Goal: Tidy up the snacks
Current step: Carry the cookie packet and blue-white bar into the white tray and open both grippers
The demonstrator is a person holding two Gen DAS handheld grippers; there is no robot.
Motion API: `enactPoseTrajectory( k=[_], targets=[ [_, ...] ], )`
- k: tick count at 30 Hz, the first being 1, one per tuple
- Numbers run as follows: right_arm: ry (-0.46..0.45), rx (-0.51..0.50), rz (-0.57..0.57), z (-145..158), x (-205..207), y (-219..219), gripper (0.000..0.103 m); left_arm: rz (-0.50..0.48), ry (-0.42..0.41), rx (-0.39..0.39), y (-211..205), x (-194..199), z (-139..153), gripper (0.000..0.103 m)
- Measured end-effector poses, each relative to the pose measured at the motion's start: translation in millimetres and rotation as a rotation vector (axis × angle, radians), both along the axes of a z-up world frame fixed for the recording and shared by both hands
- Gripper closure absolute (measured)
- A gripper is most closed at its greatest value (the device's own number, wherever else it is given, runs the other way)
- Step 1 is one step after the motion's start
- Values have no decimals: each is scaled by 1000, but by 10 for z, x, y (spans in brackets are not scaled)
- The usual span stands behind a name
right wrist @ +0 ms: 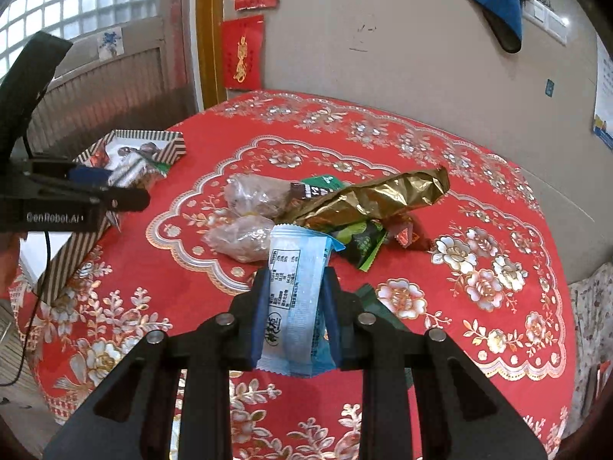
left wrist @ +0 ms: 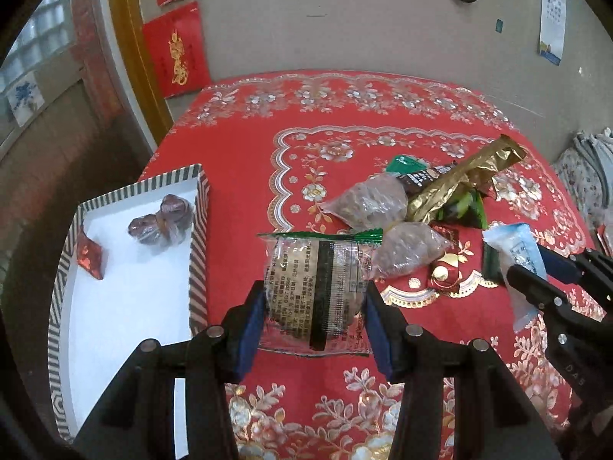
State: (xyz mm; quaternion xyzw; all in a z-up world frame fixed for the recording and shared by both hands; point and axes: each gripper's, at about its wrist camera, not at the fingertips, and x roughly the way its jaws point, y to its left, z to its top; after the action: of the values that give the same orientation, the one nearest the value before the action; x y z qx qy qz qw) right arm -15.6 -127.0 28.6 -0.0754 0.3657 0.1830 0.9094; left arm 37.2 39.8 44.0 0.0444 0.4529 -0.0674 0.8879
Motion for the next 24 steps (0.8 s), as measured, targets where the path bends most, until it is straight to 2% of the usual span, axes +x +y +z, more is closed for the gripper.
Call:
enactPoseTrajectory(
  k=[3,16,20,24],
  targets=[
    [-12,2,12,14,-35,54,79,4,-22,1,-8,-103,26,54],
    [-13,-3,72,-15,-69,202,79,17,2,-73,51,-316,-33,54],
    [10,8,116,-23,5,240,79,26,1,-71,94,-422,-2,54],
    [11,-23,159,-2,107,338,79,54,-16,-58,217,-522,110,54]
  ],
)
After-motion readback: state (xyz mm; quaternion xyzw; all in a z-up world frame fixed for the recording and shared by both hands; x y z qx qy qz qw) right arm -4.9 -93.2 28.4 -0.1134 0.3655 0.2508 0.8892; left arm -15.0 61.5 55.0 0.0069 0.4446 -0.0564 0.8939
